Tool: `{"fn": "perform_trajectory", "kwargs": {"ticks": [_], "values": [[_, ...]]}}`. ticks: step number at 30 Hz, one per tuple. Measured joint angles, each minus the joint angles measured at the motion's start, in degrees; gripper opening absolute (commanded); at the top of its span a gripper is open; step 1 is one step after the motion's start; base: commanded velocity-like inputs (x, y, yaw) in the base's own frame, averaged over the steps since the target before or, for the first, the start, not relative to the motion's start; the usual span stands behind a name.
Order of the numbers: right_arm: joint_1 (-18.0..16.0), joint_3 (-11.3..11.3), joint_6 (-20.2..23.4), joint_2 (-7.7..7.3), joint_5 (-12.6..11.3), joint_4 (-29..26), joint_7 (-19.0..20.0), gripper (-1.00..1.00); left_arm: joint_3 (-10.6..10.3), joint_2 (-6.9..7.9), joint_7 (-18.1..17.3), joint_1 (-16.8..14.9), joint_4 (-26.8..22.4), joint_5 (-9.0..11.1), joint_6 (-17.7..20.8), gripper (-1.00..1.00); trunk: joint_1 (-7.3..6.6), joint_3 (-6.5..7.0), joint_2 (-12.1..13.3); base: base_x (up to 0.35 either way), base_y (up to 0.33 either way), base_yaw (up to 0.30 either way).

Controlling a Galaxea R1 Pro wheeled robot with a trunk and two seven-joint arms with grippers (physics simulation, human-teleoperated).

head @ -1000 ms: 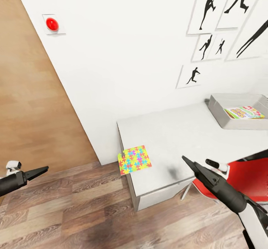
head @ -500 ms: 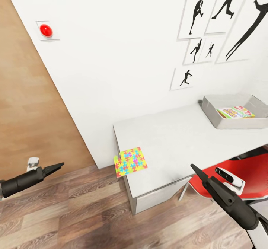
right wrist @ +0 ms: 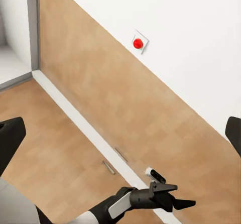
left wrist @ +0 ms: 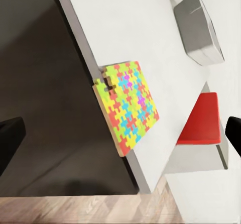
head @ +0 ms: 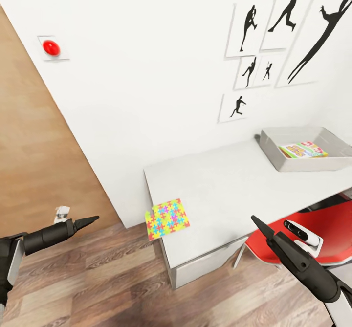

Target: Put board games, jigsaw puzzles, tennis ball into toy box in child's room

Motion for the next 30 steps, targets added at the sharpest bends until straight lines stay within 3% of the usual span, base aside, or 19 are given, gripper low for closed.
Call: {"fn": "perform_trajectory", "kwargs": {"ticks": [10,19,30], "values": [[0.08,-0.01,0.0,0.02,0.01,0.01,0.0,1.0,-1.4,-0.25,0.03,-0.06,0.01,0.14,0.08,1.0,0.0,0.15,0.0,0.025,-0.013,-0.054],[0.09,0.01,-0.09,0.02,0.1,0.01,0.0,1.0,-1.62,-0.27,-0.01,-0.07,0.01,0.22,0.17,1.0,0.0,0.59,0.0,0.058,-0.129,-0.174],[0.07,0.01,-0.13,0.11,1.53,0.02,0.0,1.0,-1.69,-0.21,-0.12,-0.06,0.0,0.19,0.72,1.0,0.23,0.53,-0.38,0.007,-0.016,-0.03]]}}
